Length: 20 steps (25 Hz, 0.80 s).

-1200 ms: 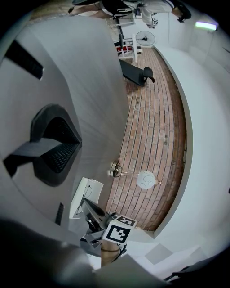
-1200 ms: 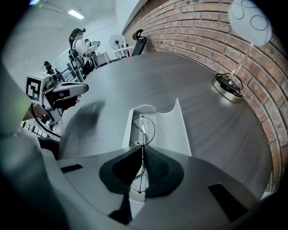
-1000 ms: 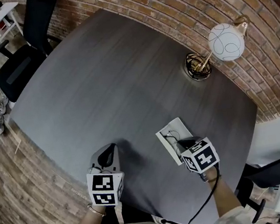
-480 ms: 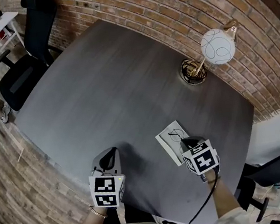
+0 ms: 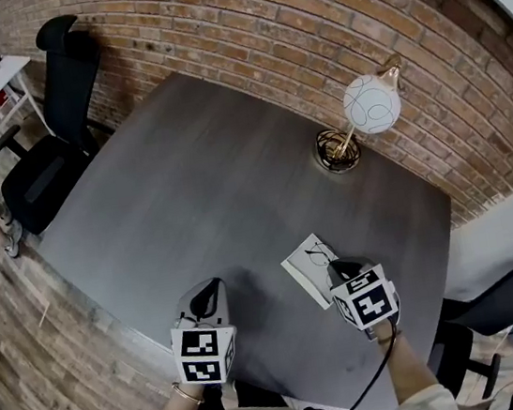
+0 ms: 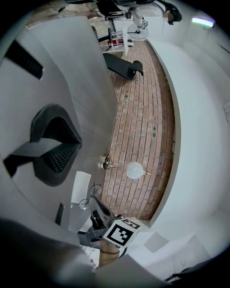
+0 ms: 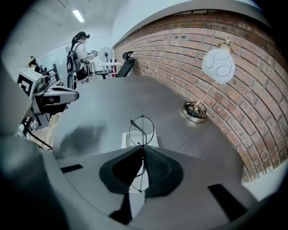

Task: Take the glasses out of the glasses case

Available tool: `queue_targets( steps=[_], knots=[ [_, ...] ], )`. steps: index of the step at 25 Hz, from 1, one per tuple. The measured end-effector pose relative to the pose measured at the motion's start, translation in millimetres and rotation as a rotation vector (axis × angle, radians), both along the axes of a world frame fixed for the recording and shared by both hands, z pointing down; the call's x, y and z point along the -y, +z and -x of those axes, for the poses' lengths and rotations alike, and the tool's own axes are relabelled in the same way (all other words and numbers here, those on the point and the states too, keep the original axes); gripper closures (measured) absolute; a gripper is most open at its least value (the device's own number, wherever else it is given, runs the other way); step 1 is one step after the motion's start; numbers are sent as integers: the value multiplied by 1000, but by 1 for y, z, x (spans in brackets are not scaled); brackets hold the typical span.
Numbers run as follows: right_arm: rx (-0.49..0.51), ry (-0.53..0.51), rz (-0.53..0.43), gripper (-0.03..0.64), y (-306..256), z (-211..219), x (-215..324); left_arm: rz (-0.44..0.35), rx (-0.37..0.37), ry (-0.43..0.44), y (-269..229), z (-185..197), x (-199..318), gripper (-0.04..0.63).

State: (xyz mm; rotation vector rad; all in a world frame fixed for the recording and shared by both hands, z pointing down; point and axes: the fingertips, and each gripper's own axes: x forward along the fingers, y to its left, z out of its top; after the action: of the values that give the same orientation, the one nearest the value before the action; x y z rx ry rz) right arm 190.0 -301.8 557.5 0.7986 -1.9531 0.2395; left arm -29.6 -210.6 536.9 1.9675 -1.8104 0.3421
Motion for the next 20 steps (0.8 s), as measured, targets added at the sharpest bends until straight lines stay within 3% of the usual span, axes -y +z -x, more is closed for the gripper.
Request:
queue_targets(
  steps=[14,20],
  knots=[
    [132,228,-210,577,-86,-20,-18,-129,-13,129,-58,-16,27,581],
    [243,373,-323,577,-122,-34,-30,-204,34,264,-90,-40,47,581]
  ],
)
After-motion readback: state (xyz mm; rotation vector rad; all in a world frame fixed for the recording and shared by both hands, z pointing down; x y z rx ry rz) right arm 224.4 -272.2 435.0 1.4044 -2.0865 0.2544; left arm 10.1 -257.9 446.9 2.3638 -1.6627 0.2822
